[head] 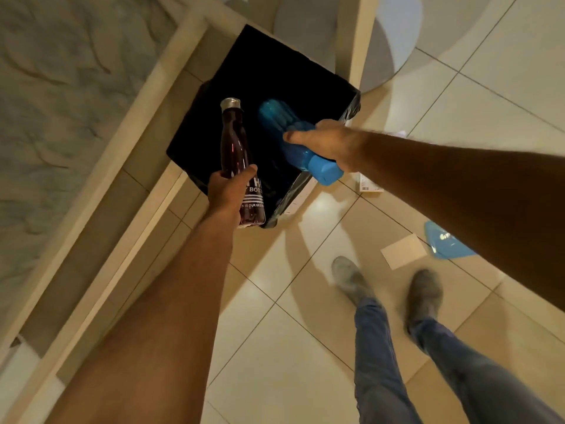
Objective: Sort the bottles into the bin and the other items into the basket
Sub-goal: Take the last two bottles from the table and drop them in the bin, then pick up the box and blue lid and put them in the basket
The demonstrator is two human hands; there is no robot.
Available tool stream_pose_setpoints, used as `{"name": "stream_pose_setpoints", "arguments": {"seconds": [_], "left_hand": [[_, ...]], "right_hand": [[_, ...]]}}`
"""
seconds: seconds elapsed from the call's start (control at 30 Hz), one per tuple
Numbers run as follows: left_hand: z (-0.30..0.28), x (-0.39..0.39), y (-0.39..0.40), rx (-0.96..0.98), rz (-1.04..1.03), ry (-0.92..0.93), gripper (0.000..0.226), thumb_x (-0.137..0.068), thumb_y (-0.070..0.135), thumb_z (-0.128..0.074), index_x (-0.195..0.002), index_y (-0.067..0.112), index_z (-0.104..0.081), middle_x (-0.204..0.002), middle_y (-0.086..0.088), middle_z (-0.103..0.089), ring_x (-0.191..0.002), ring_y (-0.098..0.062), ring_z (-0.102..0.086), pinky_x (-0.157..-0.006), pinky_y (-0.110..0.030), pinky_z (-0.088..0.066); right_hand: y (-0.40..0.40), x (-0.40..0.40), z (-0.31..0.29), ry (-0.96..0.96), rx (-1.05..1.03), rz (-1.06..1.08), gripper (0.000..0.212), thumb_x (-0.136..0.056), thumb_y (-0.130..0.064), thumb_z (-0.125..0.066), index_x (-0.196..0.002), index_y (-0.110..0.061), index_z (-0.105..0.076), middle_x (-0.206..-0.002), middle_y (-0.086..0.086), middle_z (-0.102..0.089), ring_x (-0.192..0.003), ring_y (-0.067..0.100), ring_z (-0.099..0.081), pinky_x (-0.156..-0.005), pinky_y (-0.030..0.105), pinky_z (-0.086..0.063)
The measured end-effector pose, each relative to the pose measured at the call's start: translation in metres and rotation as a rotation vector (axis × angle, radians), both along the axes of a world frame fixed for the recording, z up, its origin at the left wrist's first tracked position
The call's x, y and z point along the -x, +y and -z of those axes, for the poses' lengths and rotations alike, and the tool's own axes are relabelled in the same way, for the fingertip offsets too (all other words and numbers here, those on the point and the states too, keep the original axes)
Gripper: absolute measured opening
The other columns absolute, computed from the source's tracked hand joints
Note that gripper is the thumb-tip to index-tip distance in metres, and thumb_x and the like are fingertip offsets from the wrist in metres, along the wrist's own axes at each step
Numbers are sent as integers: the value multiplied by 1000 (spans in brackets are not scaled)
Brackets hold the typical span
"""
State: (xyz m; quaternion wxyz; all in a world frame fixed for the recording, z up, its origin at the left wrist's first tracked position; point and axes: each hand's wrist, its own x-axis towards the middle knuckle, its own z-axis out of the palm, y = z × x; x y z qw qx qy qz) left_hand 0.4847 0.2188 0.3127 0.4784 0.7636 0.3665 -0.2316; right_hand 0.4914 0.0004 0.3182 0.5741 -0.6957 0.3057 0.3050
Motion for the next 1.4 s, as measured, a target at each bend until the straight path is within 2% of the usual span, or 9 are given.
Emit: {"name": "stream_pose_setpoints", "arguments": {"seconds": [0.1,0.27,0.3,0.4,0.57,0.83,1.0,1.2,1.4], "left_hand": [[14,-6,5,-10,32,-7,66,-76,39,-86,-130,14,-57,-107,-5,-70,-86,-23,-70,-67,-34,-57],[25,-20,13,-86,80,-50,63,-86,30,-78,-141,14,-51,-126,-12,-66,-104,-31,-68,-86,-44,-59],[24,-20,13,-142,112,-91,61,-90,26,-75,-144,13,-49,-132,-12,-63,-110,-32,-66,-89,-42,-57],[22,-13,8,-246,218,-256,56,-97,20,-64,-148,10,-45,-141,-7,-56,-126,-25,-57,-90,-23,-44],[19,29,-27,-273,296,-333,46,-101,26,-60,-144,19,-49,-143,-2,-50,-120,-14,-54,-74,-8,-42],[62,135,-95,-262,581,-281,44,-96,29,-61,-139,22,-54,-138,0,-52,-123,-19,-55,-100,-40,-53],[96,191,-140,-222,708,-142,44,-96,28,-61,-138,19,-56,-141,-3,-53,-126,-24,-56,-104,-45,-50],[137,240,-195,-253,875,-28,47,-96,33,-62,-140,20,-54,-142,-4,-54,-129,-24,-53,-103,-43,-52],[193,263,-244,-248,960,4,49,-96,34,-63,-141,21,-52,-142,-5,-53,-130,-26,-53,-105,-45,-50]], "right_hand": [[9,-7,16,4,33,9,64,-83,-57,-75,-123,-15,-51,-104,10,-66,-86,27,-71,-67,35,-59],[25,-7,32,-68,-107,93,48,-95,-41,-68,-132,-15,-51,-104,7,-64,-83,20,-69,-52,22,-57],[26,-5,35,-110,-103,73,46,-98,-35,-65,-137,-16,-50,-104,4,-63,-86,17,-67,-55,20,-58],[17,10,45,-211,-32,5,48,-102,-25,-59,-147,-15,-47,-136,9,-58,-121,23,-58,-98,26,-51],[-11,58,54,-265,139,64,36,-101,-19,-57,-136,-11,-58,-136,8,-60,-111,14,-54,-88,17,-42],[-72,180,97,-52,302,171,31,-95,-18,-61,-126,-18,-66,-137,6,-60,-108,18,-62,-89,19,-39],[-114,264,132,121,341,176,34,-96,-23,-60,-129,-20,-62,-139,8,-53,-108,21,-59,-88,26,-42],[-165,349,169,258,370,201,38,-94,-22,-63,-131,-14,-60,-141,10,-52,-118,28,-60,-103,38,-49],[-212,406,221,315,375,274,47,-91,-25,-63,-136,-15,-55,-143,9,-50,-115,20,-54,-90,31,-47]]}}
